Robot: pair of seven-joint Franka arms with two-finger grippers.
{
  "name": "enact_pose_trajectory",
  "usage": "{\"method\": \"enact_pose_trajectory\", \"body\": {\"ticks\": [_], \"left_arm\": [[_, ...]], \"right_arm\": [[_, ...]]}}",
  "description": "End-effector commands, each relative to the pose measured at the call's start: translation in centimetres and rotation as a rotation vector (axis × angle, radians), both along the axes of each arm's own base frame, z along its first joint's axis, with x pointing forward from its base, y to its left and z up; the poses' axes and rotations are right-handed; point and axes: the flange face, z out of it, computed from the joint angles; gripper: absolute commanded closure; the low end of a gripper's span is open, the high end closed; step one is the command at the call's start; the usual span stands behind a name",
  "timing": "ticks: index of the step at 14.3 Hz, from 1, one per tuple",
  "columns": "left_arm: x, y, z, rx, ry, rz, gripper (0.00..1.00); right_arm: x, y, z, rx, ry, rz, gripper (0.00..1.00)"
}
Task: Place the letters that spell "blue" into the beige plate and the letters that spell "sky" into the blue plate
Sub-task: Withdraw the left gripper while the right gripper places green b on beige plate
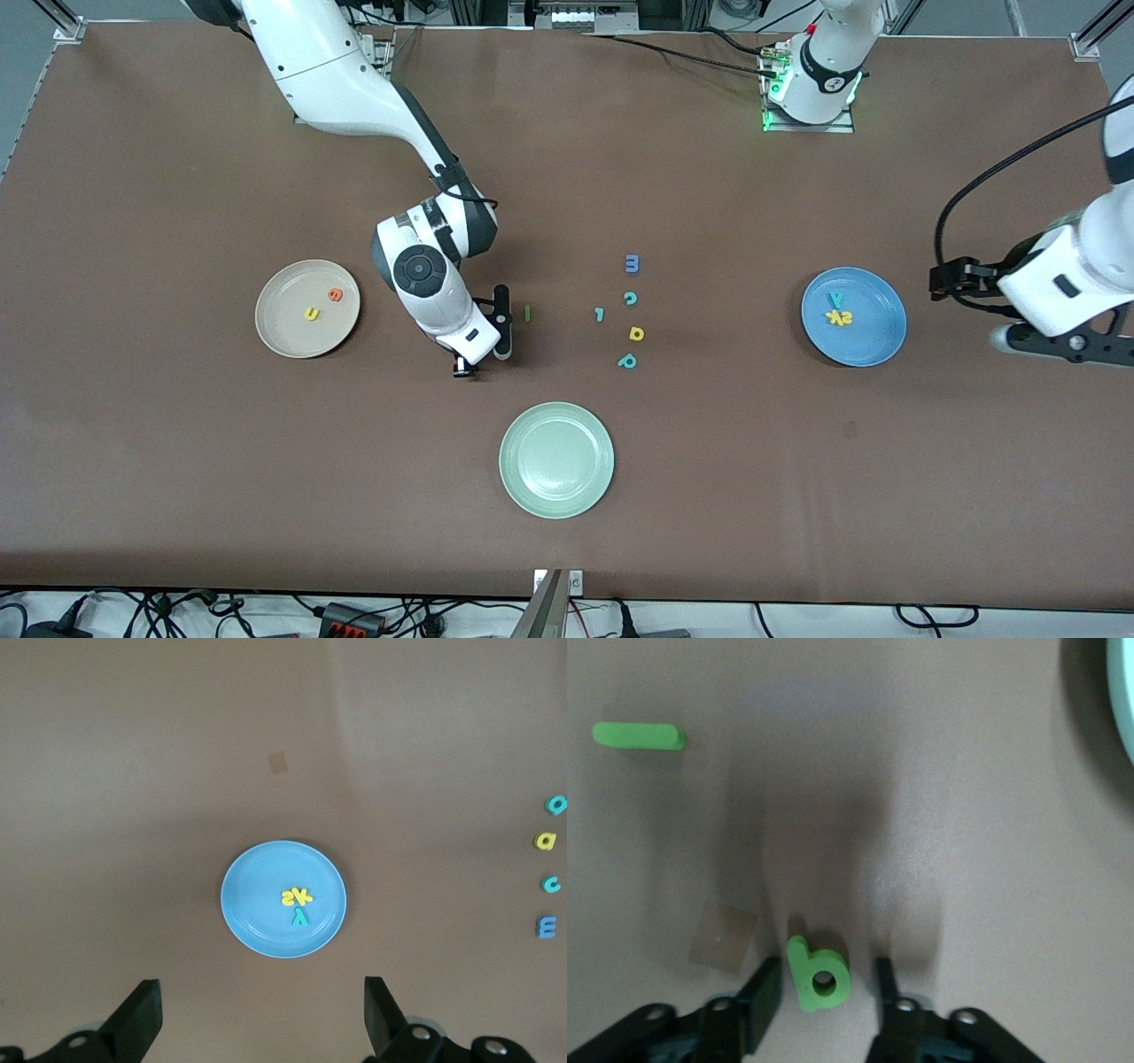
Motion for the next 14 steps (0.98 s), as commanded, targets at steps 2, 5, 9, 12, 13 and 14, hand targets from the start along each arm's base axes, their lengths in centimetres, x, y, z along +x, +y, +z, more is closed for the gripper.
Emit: {"method": "enact_pose_trajectory", "body": {"ticks": [2,5,9,12,13,14], "left_arm": [[-0.3,-1.3,1.2,0.011,-0.005,0.057,0.00],[-2.6,0.3,2.6,-0.027,-0.070,0.146,0.00],[-7.6,1.2,0.8,-0.029,-0.234,0.087,0.00],[-9.0,2.0,0.0,-0.031,-0.224,0.071,0.00],[-9.3,2.6,0.2,-0.030,-0.222,0.082,0.00],[-9.3,2.5,0.1,-0.030,-0.219,0.078,0.00]], "right_arm": [[-0.2,0.1,-0.7,-0.005,0.003,-0.004,0.85],[-0.5,-0.1,-0.8,-0.012,0.029,-0.055,0.93],[0.1,-2.6,2.5,-0.051,0.095,-0.285,0.94],[0.6,-6.6,6.0,-0.073,0.096,-0.539,0.93],[0.2,-9.1,6.5,-0.082,0.101,-0.668,0.93],[-0.4,-10.7,7.1,-0.084,0.103,-0.794,0.91]]}}
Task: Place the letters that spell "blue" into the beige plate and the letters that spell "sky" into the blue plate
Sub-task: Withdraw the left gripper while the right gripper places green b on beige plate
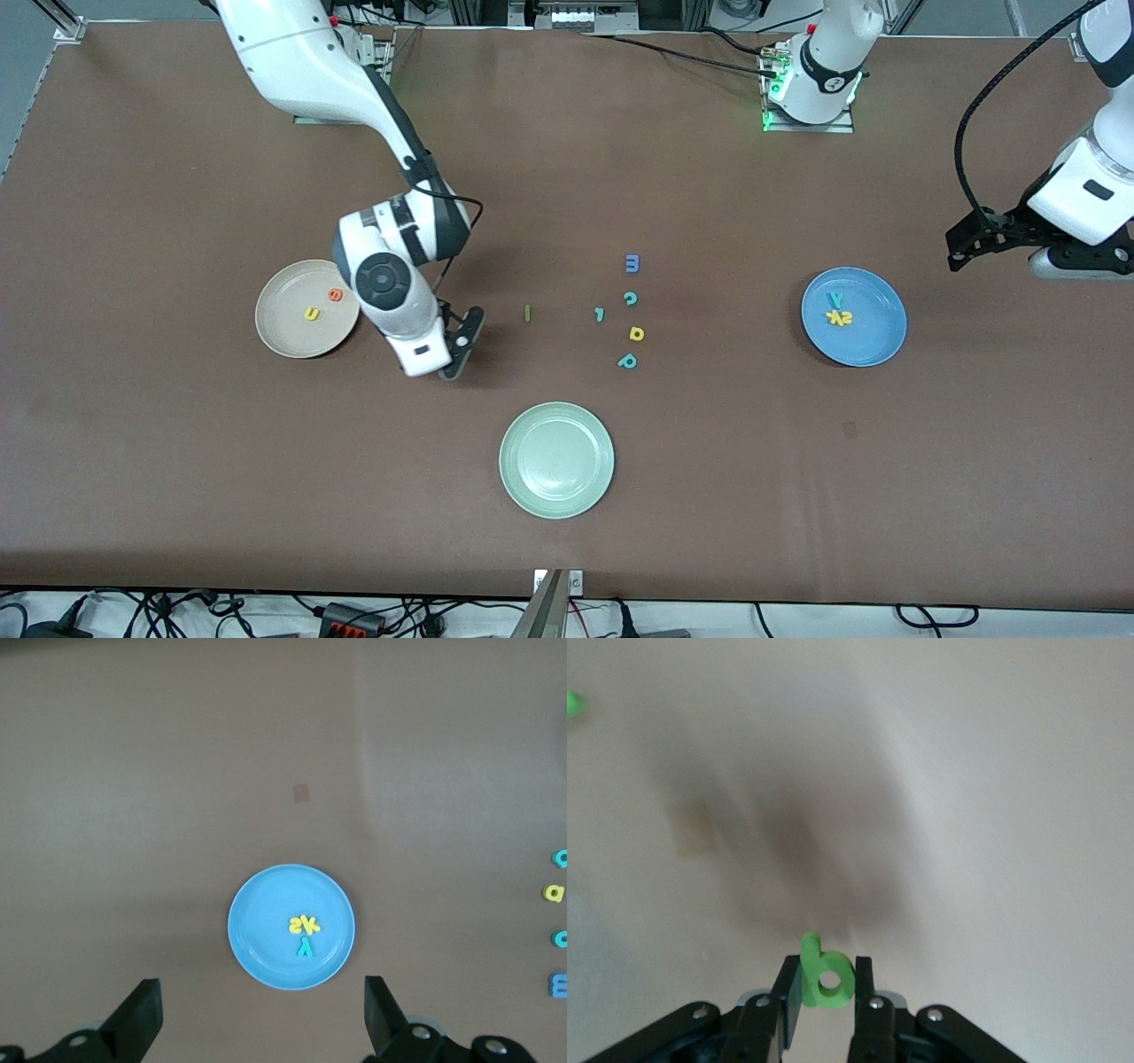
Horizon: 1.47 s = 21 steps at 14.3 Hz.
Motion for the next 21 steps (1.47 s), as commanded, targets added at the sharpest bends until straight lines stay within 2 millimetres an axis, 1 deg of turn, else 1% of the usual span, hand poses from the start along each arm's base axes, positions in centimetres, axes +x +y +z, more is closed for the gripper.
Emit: {"method": "enact_pose_trajectory", "body": {"ticks": [1,2,3,4,5,7,10,13,14,16,17,18,19,20,21], "left_arm": [[-1.1,-0.1,0.0,-0.019,-0.010,-0.030,0.00],[-1.1,-0.1,0.0,-0.017,-0.008,-0.028,0.00],[-1.2,-1.0,0.2,-0.015,-0.010,-0.039,0.00],[-1.3,-1.2,0.1,-0.014,0.005,-0.039,0.00],[-1.3,-1.2,0.1,-0.014,0.010,-0.038,0.00],[-1.1,-1.2,-0.1,-0.014,0.015,-0.038,0.00],[-1.1,-1.3,-0.1,-0.014,0.019,-0.039,0.00],[-1.3,-0.8,-0.2,-0.014,0.036,-0.035,0.00],[-1.3,-0.8,-0.2,-0.013,0.038,-0.035,0.00],[-1.3,-0.8,-0.2,-0.013,0.039,-0.036,0.00],[-1.3,-0.8,-0.2,-0.013,0.041,-0.036,0.00],[-1.3,-0.7,-0.1,-0.013,0.036,-0.035,0.00],[-1.1,-0.7,0.1,-0.014,0.032,-0.033,0.00],[-1.1,-1.0,0.0,-0.014,0.035,-0.036,0.00],[-1.1,-1.1,0.0,-0.014,0.036,-0.034,0.00]], "right_arm": [[-2.7,-5.3,2.2,-0.020,0.012,-0.321,0.91],[-3.2,-7.4,2.2,-0.037,0.015,-0.414,0.91],[-3.9,-8.9,2.1,-0.045,0.027,-0.468,0.91],[-4.5,-11.0,1.7,-0.066,0.034,-0.565,0.91],[-5.1,-12.7,1.3,-0.085,0.040,-0.662,0.91],[-5.9,-16.1,0.4,-0.120,0.054,-0.782,0.91],[-5.6,-22.2,-0.2,-0.136,0.075,-0.892,0.91],[-6.4,-23.9,-1.1,-0.149,0.099,-0.925,0.90],[-6.6,-24.9,-1.6,-0.154,0.106,-0.942,0.89],[-6.8,-26.0,-2.4,-0.163,0.113,-0.960,0.85],[-6.8,-26.3,-2.7,-0.166,0.115,-0.967,0.50],[-6.5,-26.2,-2.3,-0.163,0.114,-0.973,0.00],[-6.2,-25.6,-1.6,-0.160,0.104,-0.985,0.00],[-5.8,-24.4,-0.5,-0.157,0.101,-1.003,0.00],[-5.3,-22.3,1.2,-0.160,0.107,-1.018,0.00]]}}
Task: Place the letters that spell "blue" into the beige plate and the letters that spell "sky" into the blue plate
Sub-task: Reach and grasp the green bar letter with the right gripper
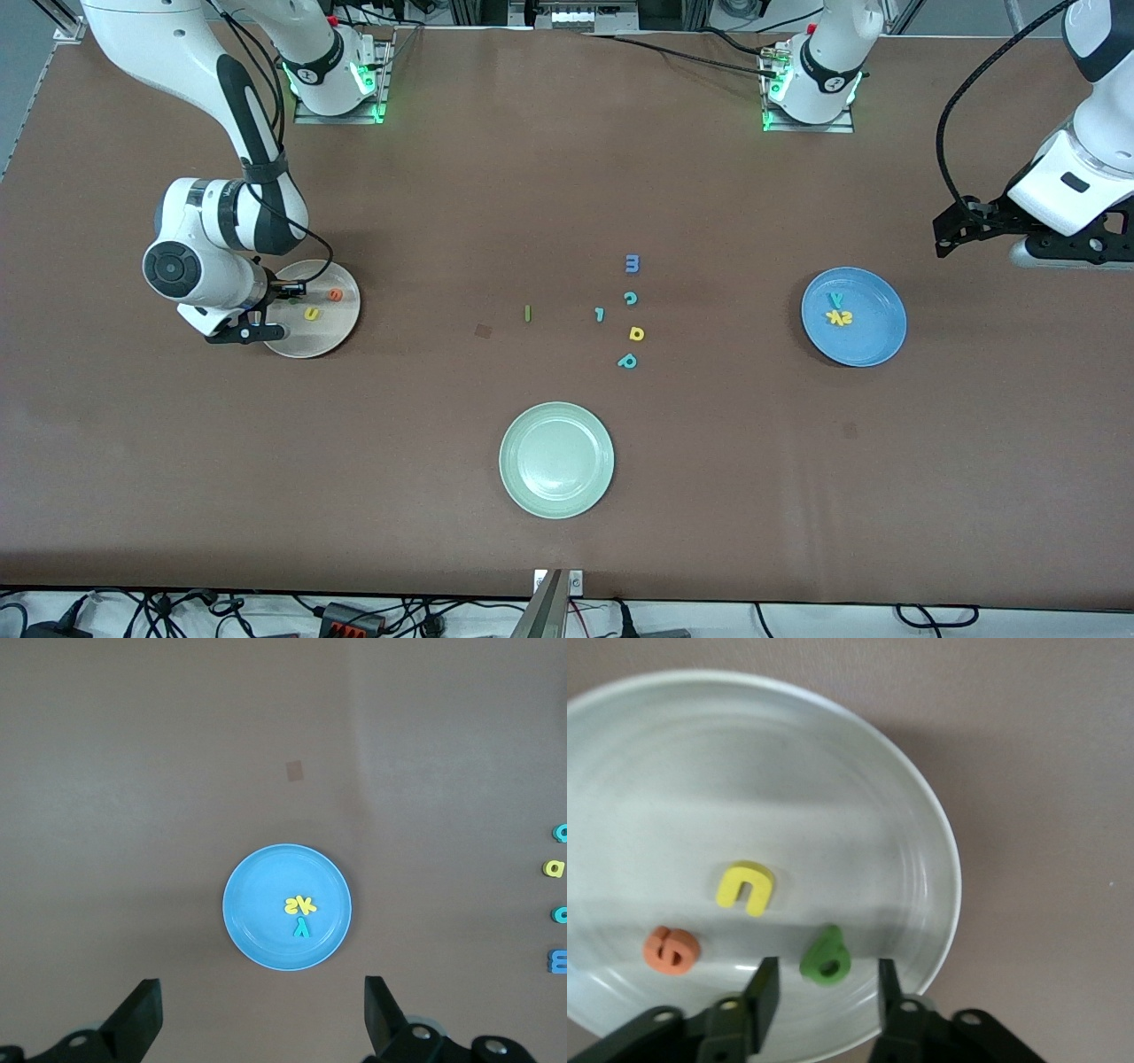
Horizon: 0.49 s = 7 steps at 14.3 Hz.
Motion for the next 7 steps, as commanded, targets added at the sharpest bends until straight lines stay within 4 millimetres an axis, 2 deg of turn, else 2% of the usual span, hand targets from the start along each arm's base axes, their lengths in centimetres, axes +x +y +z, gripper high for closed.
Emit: {"method": "enact_pose_trajectory", "body": {"ticks": [1,3,5,7], "left_arm": [[-0.3,-0.1,0.6,-0.018,0.003,-0.012,0.00],[-0.3,-0.1,0.6,-0.018,0.008,-0.015,0.00],[-0.5,-0.2,0.6,-0.017,0.019,-0.017,0.00],[-0.5,-0.2,0.7,-0.017,0.017,-0.017,0.00]], "right_arm": [[1.5,5.7,4.6,0.003,-0.011,-0.034,0.00],[2.3,11.4,6.8,0.027,-0.056,-0.007,0.00],[2.3,17.6,8.0,0.115,-0.090,0.011,0.00],[1.9,22.3,8.2,0.172,-0.106,0.030,0.00]]}}
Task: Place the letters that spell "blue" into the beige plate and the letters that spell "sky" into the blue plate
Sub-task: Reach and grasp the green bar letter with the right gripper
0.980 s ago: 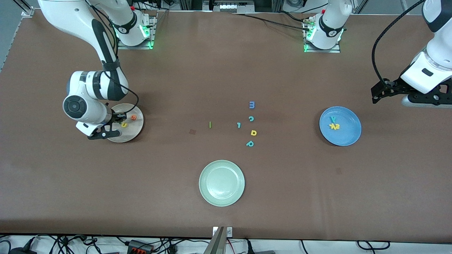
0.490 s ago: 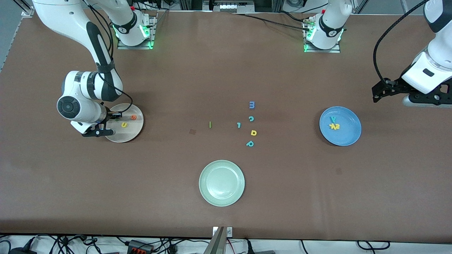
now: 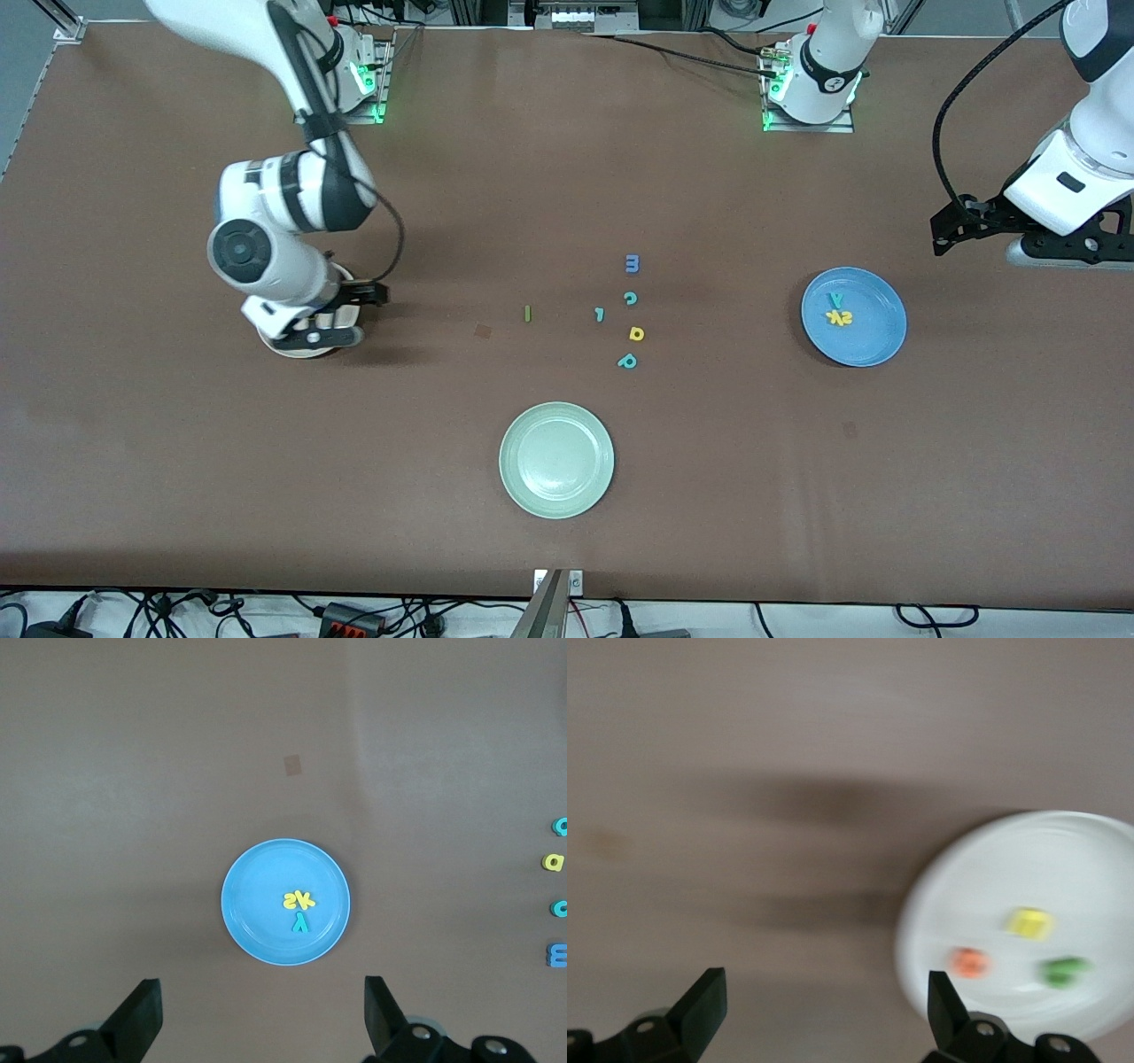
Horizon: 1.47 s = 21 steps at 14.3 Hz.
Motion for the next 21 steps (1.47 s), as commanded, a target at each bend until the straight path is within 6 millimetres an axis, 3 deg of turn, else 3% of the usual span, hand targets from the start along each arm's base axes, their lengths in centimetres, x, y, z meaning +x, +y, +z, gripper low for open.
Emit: {"method": "enact_pose_trajectory", "body": {"ticks": [1,3,6,9,11,16,21], "left_arm": [[-0.3,0.0,1.0,-0.018,0.000,-0.017,0.00],[-0.4,0.1,0.9,-0.018,0.014,-0.018,0.00],[-0.4,-0.1,1.0,-0.017,0.014,-0.018,0.00],[-0.4,-0.1,1.0,-0.017,0.014,-0.018,0.00],[-0.4,-0.2,1.2,-0.018,0.009,-0.018,0.00],[-0.3,-0.2,1.2,-0.018,0.007,-0.015,0.00],[-0.2,-0.2,1.1,-0.018,0.009,-0.016,0.00]], "right_arm": [[-0.2,5.7,-0.3,0.029,-0.013,0.040,0.00],[-1.0,11.0,-1.8,0.007,-0.014,0.094,0.15],[-2.0,17.0,-4.0,-0.030,-0.047,0.022,0.23],[-2.8,21.0,-6.5,-0.055,-0.054,-0.061,0.41],[-3.6,24.0,-7.8,-0.065,-0.070,-0.085,0.41],[-3.3,25.3,-8.9,-0.050,-0.121,-0.077,0.44],[-3.0,25.3,-9.9,-0.040,-0.142,-0.076,0.47]]}}
